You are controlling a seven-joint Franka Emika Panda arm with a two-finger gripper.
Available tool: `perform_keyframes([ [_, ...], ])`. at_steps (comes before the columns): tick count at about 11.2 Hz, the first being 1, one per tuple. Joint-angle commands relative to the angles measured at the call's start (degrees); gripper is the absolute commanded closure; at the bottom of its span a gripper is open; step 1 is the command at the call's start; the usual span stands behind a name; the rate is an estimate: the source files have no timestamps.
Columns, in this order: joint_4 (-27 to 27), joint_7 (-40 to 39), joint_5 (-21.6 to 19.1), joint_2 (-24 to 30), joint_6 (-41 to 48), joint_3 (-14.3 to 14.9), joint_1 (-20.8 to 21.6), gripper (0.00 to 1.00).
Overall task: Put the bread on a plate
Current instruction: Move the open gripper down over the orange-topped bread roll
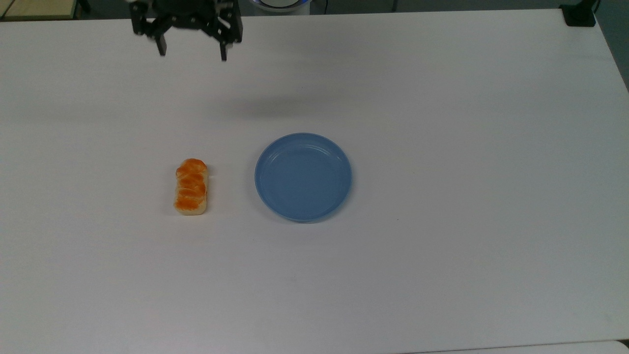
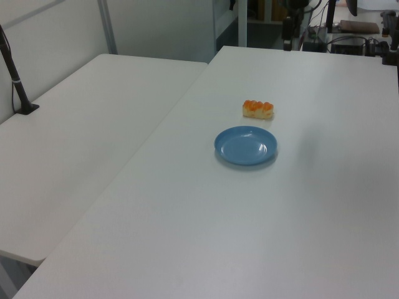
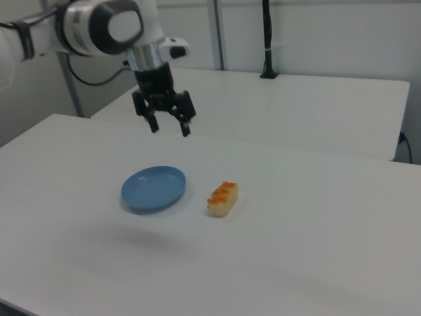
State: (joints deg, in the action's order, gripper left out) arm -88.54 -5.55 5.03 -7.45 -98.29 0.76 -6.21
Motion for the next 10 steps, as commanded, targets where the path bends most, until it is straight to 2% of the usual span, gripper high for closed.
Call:
perform_keyframes([
  [1,-0.67,-1.57,-0.46,-5.79,-6.98,0.47,-1.51,0.00],
  [8,-0.58,-1.48,1.02,-19.51,-20.34,0.47,-4.60,0.00],
  [10,-0.58,-1.48,1.21,-21.28,-22.72,0.47,-4.60,0.00],
])
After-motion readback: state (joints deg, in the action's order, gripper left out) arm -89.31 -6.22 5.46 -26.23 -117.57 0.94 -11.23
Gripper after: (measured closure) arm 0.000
